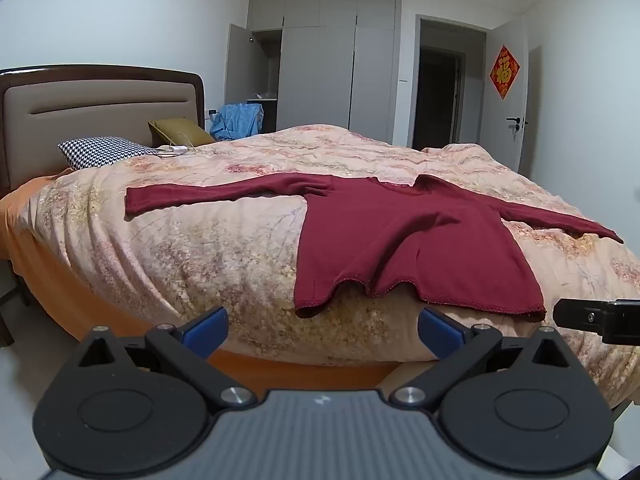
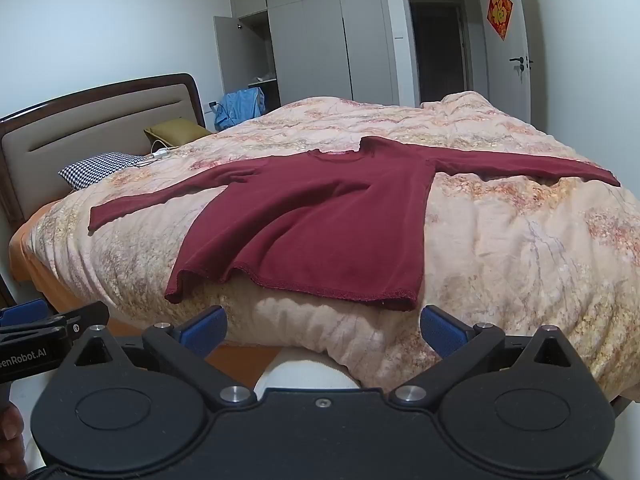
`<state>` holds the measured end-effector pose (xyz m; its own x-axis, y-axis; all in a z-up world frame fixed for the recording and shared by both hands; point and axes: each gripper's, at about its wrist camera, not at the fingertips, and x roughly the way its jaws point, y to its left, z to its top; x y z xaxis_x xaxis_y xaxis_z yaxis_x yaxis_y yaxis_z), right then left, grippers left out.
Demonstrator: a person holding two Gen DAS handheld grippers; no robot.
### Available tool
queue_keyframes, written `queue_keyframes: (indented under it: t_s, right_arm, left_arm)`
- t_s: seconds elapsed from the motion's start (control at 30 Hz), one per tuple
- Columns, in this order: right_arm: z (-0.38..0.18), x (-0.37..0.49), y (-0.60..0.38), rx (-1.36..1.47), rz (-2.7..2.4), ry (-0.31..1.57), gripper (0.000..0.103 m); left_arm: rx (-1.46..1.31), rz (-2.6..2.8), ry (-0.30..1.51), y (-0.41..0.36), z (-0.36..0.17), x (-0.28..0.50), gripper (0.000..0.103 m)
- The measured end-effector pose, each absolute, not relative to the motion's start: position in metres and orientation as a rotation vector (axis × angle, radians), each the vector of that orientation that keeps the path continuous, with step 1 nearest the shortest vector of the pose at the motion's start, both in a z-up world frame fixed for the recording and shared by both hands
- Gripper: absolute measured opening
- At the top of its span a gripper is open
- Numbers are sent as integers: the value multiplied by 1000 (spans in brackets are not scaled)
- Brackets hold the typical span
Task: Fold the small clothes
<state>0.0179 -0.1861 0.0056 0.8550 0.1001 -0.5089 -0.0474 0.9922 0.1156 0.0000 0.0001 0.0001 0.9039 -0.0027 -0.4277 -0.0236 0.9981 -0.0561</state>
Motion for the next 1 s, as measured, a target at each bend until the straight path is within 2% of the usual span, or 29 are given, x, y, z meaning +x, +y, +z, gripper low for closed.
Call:
queue_keyframes:
  t_s: [1.0]
  right_arm:
    - [5,20,-189,108,79,546,103]
  left_arm:
    - [-56,11,450,1,-1,0,103]
